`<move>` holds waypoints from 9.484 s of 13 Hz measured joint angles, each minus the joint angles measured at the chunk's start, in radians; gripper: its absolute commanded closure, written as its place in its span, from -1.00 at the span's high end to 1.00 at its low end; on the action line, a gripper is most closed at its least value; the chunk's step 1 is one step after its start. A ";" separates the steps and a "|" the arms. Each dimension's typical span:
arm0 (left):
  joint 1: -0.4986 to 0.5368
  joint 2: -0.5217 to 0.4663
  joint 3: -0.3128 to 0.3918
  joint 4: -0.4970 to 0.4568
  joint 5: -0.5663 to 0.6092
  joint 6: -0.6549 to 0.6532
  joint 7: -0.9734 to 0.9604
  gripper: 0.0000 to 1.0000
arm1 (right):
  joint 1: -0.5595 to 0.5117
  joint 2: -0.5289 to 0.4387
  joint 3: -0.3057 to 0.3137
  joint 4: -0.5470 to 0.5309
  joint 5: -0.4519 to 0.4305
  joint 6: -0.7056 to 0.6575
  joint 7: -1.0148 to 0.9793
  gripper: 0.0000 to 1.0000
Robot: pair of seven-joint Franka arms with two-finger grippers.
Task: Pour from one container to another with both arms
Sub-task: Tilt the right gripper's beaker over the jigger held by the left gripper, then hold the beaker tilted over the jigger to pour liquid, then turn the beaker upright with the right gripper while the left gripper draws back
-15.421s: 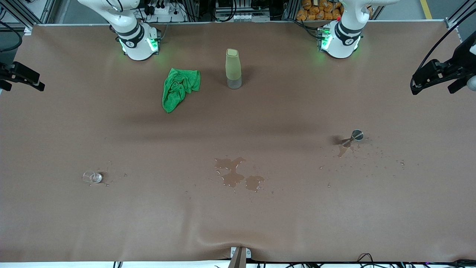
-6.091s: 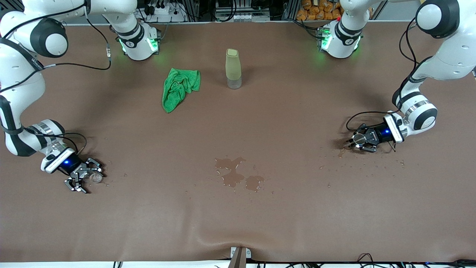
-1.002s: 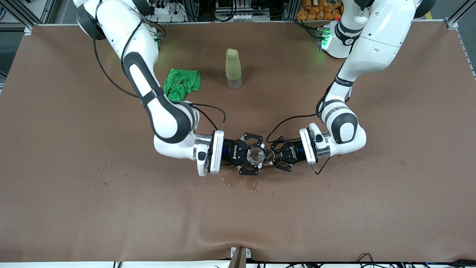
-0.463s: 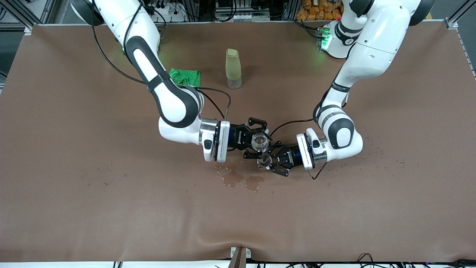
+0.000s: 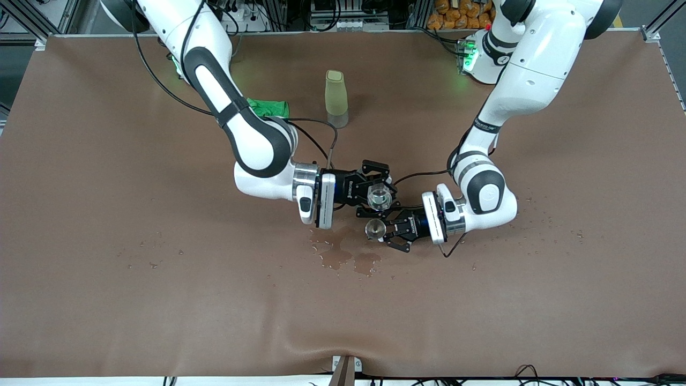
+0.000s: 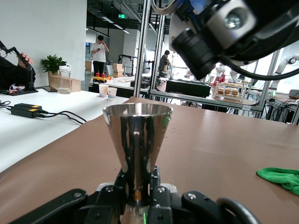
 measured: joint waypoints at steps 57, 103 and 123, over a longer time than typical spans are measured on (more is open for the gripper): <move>0.002 0.001 0.001 0.002 0.000 0.002 -0.001 -1.00 | -0.011 0.018 -0.006 0.043 0.119 -0.051 0.547 -1.00; 0.003 0.011 0.002 0.006 0.000 0.002 -0.004 -1.00 | -0.003 0.039 0.003 0.043 0.403 -0.090 0.665 -1.00; 0.037 0.011 0.007 0.007 0.007 0.006 -0.004 -1.00 | -0.156 0.045 -0.020 0.042 -0.031 -0.123 0.450 -1.00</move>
